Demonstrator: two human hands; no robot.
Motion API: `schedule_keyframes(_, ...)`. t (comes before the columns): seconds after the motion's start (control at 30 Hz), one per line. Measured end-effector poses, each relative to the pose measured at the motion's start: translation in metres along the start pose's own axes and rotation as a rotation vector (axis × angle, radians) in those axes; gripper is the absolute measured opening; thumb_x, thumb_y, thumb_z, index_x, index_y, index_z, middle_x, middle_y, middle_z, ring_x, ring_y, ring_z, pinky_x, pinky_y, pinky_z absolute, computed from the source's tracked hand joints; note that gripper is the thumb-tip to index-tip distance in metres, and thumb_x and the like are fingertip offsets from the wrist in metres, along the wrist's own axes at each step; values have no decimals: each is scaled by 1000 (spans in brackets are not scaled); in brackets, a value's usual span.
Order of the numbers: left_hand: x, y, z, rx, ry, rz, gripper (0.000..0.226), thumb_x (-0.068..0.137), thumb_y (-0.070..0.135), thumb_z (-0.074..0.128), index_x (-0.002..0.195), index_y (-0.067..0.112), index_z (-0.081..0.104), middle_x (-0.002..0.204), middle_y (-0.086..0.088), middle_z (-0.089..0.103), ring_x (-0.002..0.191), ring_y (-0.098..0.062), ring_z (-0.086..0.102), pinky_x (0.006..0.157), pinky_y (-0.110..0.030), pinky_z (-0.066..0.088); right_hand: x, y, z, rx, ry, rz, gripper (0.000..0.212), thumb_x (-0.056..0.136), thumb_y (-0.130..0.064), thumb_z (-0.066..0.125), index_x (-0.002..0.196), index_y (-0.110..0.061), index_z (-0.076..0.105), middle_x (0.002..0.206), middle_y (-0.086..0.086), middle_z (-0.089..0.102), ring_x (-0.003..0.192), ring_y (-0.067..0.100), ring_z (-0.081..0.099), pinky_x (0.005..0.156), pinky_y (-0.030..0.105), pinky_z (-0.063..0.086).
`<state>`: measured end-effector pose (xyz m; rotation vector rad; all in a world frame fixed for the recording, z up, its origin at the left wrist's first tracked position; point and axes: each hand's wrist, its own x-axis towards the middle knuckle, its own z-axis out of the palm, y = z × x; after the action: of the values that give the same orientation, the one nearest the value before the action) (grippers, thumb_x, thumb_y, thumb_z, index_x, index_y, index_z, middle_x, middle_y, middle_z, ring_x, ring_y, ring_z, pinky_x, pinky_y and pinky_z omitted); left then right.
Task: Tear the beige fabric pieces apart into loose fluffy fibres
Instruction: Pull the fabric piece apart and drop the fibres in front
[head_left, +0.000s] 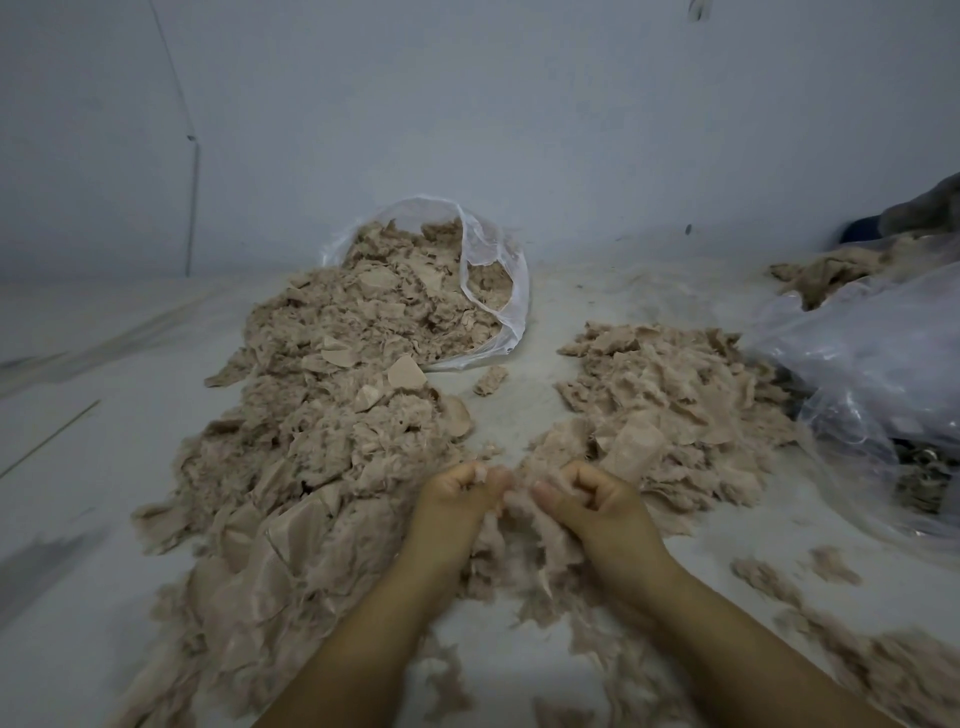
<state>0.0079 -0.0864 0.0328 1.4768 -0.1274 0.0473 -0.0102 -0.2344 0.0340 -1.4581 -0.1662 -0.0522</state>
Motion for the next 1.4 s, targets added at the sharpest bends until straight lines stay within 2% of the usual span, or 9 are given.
schedule_keyframes(0.1, 4, 0, -8, -61, 121, -65, 22, 90, 25, 58, 80, 7, 67, 70, -8, 70, 61, -17, 65, 63, -28, 52, 4, -2, -6, 142, 138, 16, 26, 83, -15, 66, 60, -16, 55, 49, 0, 53, 40, 9, 48, 39, 21, 41)
schedule_keyframes(0.2, -4, -3, -1, 103, -105, -19, 37, 75, 44, 65, 81, 7, 64, 67, 2, 65, 53, -5, 59, 54, -18, 47, 3, -1, -2, 102, 138, -2, 11, 86, -12, 66, 76, -10, 63, 58, 3, 64, 50, 13, 58, 47, 24, 47)
schedule_keyframes(0.37, -3, -5, 4, 170, -113, 25, 18, 85, 12, 66, 68, 17, 66, 64, 5, 64, 54, -6, 58, 53, -16, 46, 4, 3, 0, 36, 216, -39, 11, 86, -11, 66, 79, -5, 59, 52, 2, 60, 41, 12, 49, 40, 20, 39)
schedule_keyframes(0.67, -3, -1, -1, 199, -96, 47, 23, 89, 14, 61, 68, 22, 67, 74, 5, 68, 76, -9, 63, 75, -22, 49, 7, 4, -9, 1, 125, 104, 17, 80, -19, 73, 77, -7, 62, 53, 6, 55, 40, 12, 42, 39, 22, 35)
schedule_keyframes(0.77, -1, 3, -4, 155, -8, 24, 23, 93, 13, 55, 75, 3, 66, 81, 0, 73, 91, -14, 66, 87, -31, 46, 13, -2, -15, 156, 291, 50, 8, 85, -14, 67, 87, -8, 62, 52, 2, 60, 40, 10, 52, 39, 20, 43)
schedule_keyframes(0.83, 0, 4, -7, 106, 51, 9, 28, 94, 14, 53, 75, -2, 66, 82, 3, 74, 97, -8, 65, 90, -34, 43, 18, -6, -21, 487, 314, 31, 15, 91, -14, 59, 103, -6, 59, 77, 3, 71, 66, 11, 70, 57, 21, 56)
schedule_keyframes(0.97, 0, 4, -7, 7, 64, -40, 23, 92, 22, 57, 86, 1, 66, 84, -14, 73, 72, -24, 65, 73, -35, 50, 17, 1, -17, 631, 109, 200, 25, 96, -28, 49, 117, -15, 50, 110, 14, 65, 102, 21, 67, 80, 29, 56)
schedule_keyframes(1.17, 5, 2, -14, -50, 96, -84, 12, 89, 21, 60, 84, 17, 70, 80, -4, 75, 74, -17, 71, 62, -25, 55, 2, 16, -10, -634, -106, -94, 17, 95, -30, 55, 106, -33, 67, 101, -19, 67, 93, -9, 59, 78, 4, 42)
schedule_keyframes(1.4, 5, 1, -16, 45, 62, -35, 26, 90, 20, 60, 65, 22, 69, 80, -3, 72, 80, -17, 67, 75, -30, 52, -3, 11, -9, -118, -631, 229, 20, 88, -23, 64, 104, -17, 72, 101, 6, 74, 95, 16, 70, 79, 21, 54)
